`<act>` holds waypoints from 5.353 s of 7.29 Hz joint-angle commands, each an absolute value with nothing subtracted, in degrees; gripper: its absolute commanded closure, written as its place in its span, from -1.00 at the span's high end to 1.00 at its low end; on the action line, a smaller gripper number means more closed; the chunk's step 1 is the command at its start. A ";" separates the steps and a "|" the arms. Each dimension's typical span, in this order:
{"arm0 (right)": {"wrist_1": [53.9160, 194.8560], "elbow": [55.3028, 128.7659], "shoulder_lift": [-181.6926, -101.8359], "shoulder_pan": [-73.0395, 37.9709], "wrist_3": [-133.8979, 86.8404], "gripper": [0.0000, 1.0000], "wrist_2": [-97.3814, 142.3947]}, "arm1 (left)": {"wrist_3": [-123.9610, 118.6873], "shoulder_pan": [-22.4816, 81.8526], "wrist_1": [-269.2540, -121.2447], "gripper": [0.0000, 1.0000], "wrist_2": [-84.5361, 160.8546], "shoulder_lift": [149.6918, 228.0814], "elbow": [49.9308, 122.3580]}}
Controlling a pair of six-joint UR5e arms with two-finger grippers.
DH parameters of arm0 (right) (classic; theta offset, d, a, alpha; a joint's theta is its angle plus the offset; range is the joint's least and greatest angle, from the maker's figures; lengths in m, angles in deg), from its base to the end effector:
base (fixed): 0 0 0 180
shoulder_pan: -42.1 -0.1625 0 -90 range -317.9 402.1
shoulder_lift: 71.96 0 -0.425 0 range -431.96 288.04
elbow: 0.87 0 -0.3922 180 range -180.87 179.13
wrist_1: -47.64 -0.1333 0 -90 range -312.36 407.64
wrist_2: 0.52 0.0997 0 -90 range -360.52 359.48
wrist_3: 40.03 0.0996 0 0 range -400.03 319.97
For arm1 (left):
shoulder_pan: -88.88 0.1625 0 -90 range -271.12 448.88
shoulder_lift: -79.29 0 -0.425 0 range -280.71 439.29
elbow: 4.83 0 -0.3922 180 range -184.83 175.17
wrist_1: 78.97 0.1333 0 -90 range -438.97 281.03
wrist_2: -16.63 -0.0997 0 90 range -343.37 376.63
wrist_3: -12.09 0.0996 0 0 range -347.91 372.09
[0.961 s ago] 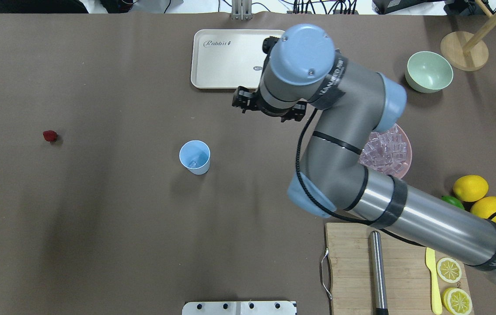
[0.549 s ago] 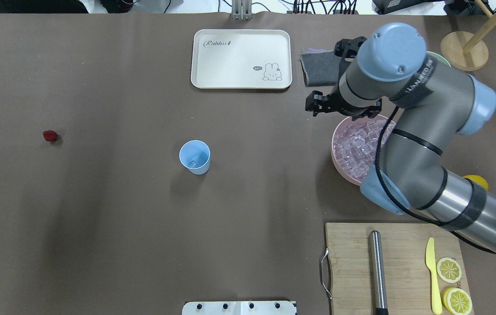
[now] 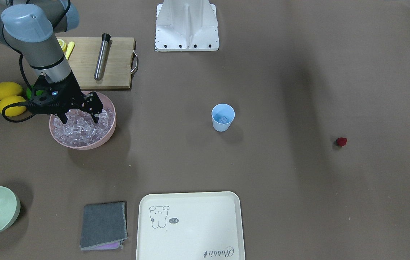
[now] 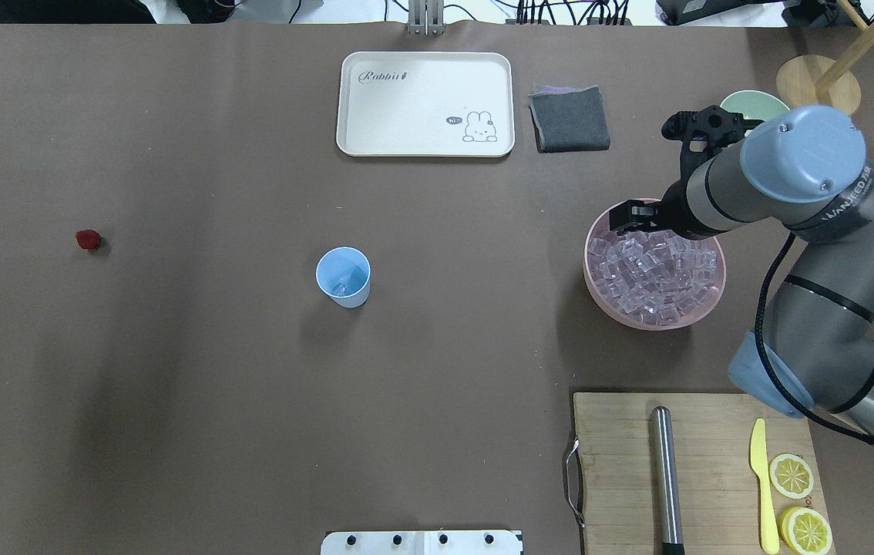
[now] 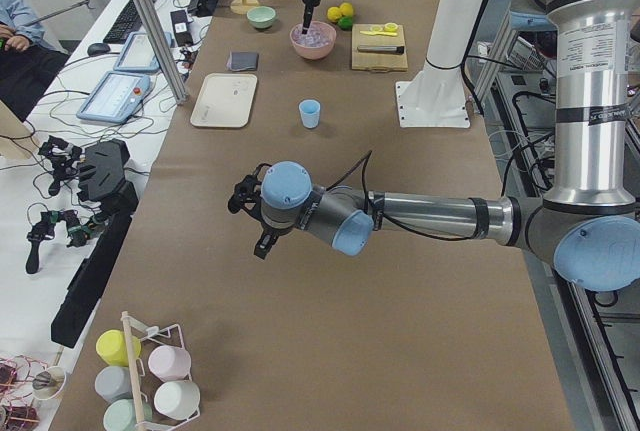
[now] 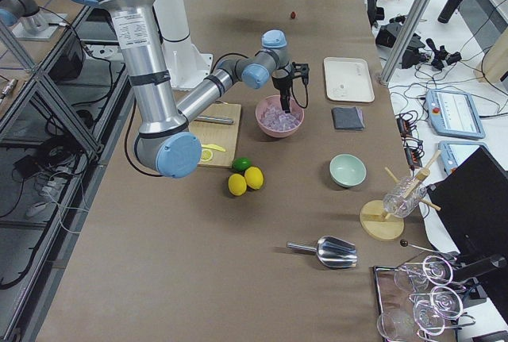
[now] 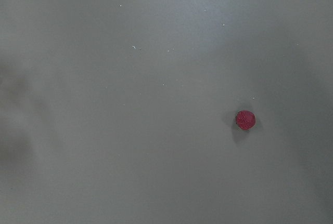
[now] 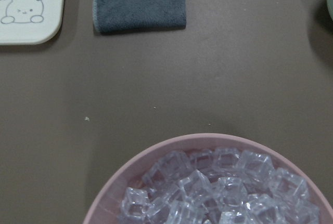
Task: Put ice and strawberries in cup
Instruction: 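Grasp another ice cube from the pink bowl with the right gripper, then carry the ice cube with the right gripper over the light-blue cup, then release the ice into the cup and move the right gripper back to the bowl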
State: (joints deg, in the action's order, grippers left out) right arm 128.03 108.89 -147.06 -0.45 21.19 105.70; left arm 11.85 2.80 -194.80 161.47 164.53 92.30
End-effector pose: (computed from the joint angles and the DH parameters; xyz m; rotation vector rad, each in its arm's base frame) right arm -0.3486 -0.4632 0.3490 0.2290 -0.7803 0.1176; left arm -0.0195 -0.4740 0.5733 0.4200 0.9544 0.2937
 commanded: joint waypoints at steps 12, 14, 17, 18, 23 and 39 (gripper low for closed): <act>127.71 107.41 -146.93 9.49 44.52 -0.11 98.01 | 11.83 3.36 -194.81 0.97 161.47 164.81 92.29; 127.79 107.76 -147.01 9.49 43.91 -0.91 98.27 | 11.74 3.36 -194.81 0.97 161.47 164.98 92.29; 127.97 108.20 -146.93 8.00 43.03 -1.00 98.97 | 11.74 3.36 -194.81 0.97 161.47 164.99 92.29; 130.32 108.72 -145.01 6.69 42.94 -1.00 99.93 | 11.74 3.36 -194.81 0.97 161.47 164.99 92.29; 144.50 104.98 -120.97 9.65 44.69 -1.00 98.55 | 11.74 3.45 -194.72 0.97 161.47 164.99 92.21; 140.54 98.90 -117.77 12.14 45.87 0.96 94.92 | 12.01 3.45 -195.42 0.97 161.47 164.37 91.59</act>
State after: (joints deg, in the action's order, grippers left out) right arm 140.52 92.05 -111.23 14.05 49.71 92.49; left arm 12.00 3.45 -195.04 161.50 164.43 91.59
